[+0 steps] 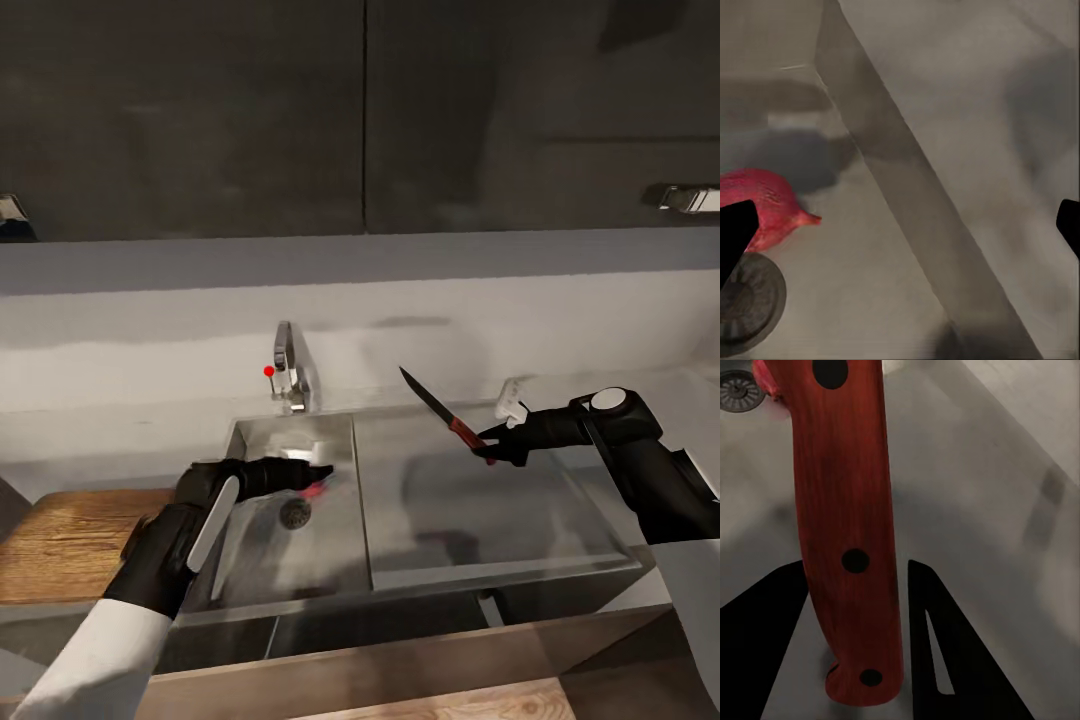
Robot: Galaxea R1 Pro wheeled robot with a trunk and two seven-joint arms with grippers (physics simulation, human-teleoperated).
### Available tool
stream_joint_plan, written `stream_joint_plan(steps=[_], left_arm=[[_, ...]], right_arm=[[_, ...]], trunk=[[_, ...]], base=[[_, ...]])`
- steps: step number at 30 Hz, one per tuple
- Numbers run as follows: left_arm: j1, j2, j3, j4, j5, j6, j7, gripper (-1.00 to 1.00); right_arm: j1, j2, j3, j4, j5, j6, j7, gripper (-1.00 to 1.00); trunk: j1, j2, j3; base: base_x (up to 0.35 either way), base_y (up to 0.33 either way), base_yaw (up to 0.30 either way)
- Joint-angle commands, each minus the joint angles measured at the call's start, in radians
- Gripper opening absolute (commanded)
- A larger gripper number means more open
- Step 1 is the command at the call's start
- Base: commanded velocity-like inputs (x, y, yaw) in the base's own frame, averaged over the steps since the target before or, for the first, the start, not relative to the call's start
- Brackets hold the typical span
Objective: In the kitchen, take the Vidalia onion out of the sink, dice it on the chopping board with the paring knife, put the diced onion into the bowl on the countertop, then place both the paring knife and the chopping board into the sink.
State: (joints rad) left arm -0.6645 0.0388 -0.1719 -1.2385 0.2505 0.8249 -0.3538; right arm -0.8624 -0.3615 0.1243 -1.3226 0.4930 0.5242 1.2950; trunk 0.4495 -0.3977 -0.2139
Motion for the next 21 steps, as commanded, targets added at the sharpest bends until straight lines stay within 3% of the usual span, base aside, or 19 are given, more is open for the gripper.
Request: stream_joint_plan(steps=[1, 7, 11, 12, 13, 21], left_arm=[[-0.045, -0.010, -0.002, 0.065, 0.001, 0.003, 0.021, 1.00], [-0.237, -0.073, -0.003, 0.384, 0.001, -0.075, 0.162, 1.00], [-0.321, -0.078, -0.003, 0.549, 0.001, -0.103, 0.188, 1.00], [-0.358, -0.081, -0.003, 0.641, 0.001, -0.155, 0.194, 1.00], [-0.372, -0.082, -0.003, 0.677, 0.001, -0.181, 0.200, 1.00], [-0.402, -0.082, -0.005, 0.749, 0.003, -0.229, 0.248, 1.00]], right_arm=[[-0.001, -0.001, 0.001, -0.001, 0.004, 0.009, 0.004, -1.00], [-0.001, -0.001, 0.000, -0.001, 0.003, 0.008, 0.004, -1.00], [-0.001, -0.001, 0.000, -0.001, 0.003, 0.008, 0.004, -1.00], [-0.001, -0.001, 0.000, -0.001, 0.002, 0.008, 0.004, -1.00], [-0.001, -0.001, 0.000, -0.001, 0.002, 0.008, 0.004, -1.00], [-0.001, -0.001, 0.000, -0.001, 0.002, 0.009, 0.004, -1.00]], trunk=[[0.000, -0.002, -0.002], [0.000, -0.002, -0.002], [0.000, -0.002, -0.002], [0.000, -0.002, -0.002], [0.000, -0.002, -0.002], [0.000, -0.002, -0.008]], base=[[0.000, 0.000, 0.000], [0.000, 0.000, 0.000], [0.000, 0.000, 0.000], [0.000, 0.000, 0.000], [0.000, 0.000, 0.000], [0.000, 0.000, 0.000]])
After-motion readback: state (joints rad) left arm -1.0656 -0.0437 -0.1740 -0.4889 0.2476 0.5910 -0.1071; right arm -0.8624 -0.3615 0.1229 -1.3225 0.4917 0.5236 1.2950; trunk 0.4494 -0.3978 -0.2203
